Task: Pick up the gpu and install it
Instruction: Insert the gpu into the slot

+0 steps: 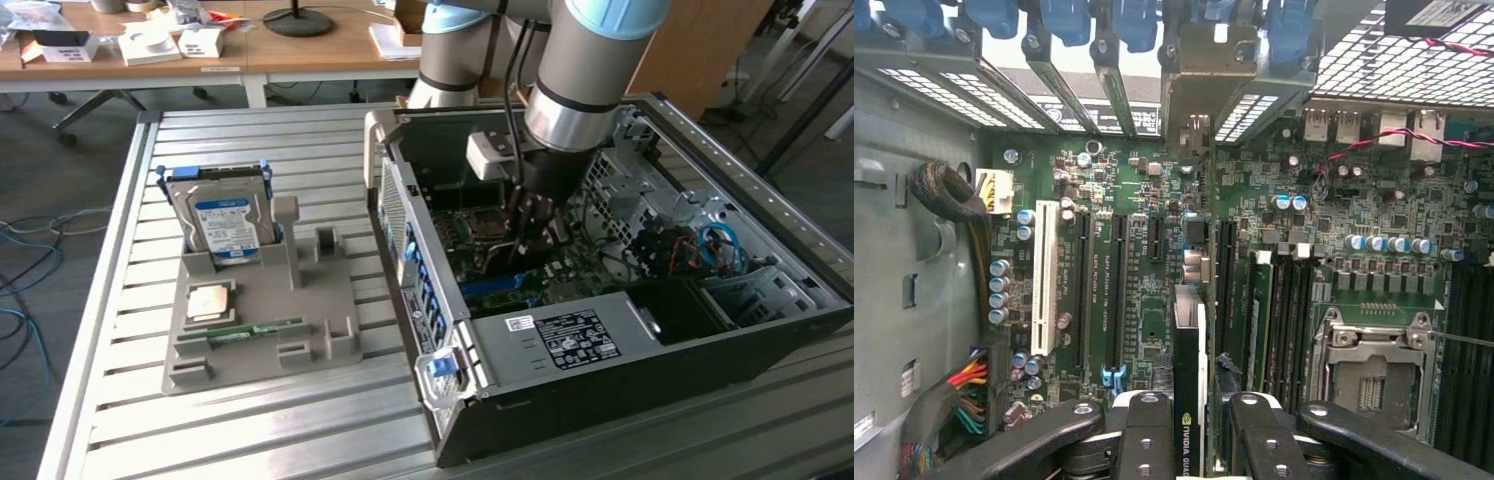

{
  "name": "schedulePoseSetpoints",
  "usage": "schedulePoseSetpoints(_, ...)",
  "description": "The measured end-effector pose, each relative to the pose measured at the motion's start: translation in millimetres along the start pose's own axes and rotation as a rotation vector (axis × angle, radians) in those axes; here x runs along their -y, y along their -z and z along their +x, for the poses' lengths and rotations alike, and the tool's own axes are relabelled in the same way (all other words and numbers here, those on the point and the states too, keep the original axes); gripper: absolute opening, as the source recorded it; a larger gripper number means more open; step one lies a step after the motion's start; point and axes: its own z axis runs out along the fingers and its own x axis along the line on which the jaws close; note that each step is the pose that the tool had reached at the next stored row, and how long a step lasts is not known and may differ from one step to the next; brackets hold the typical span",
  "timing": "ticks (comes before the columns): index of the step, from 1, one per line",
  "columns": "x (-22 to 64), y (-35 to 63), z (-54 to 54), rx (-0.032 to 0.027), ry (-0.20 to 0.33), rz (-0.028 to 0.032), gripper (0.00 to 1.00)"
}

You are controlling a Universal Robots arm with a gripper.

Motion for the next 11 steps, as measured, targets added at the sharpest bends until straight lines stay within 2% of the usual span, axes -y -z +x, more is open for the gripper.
schedulePoseSetpoints(11, -0.3, -2.4, 0.1, -0.0001, 0.0, 0.0, 0.26)
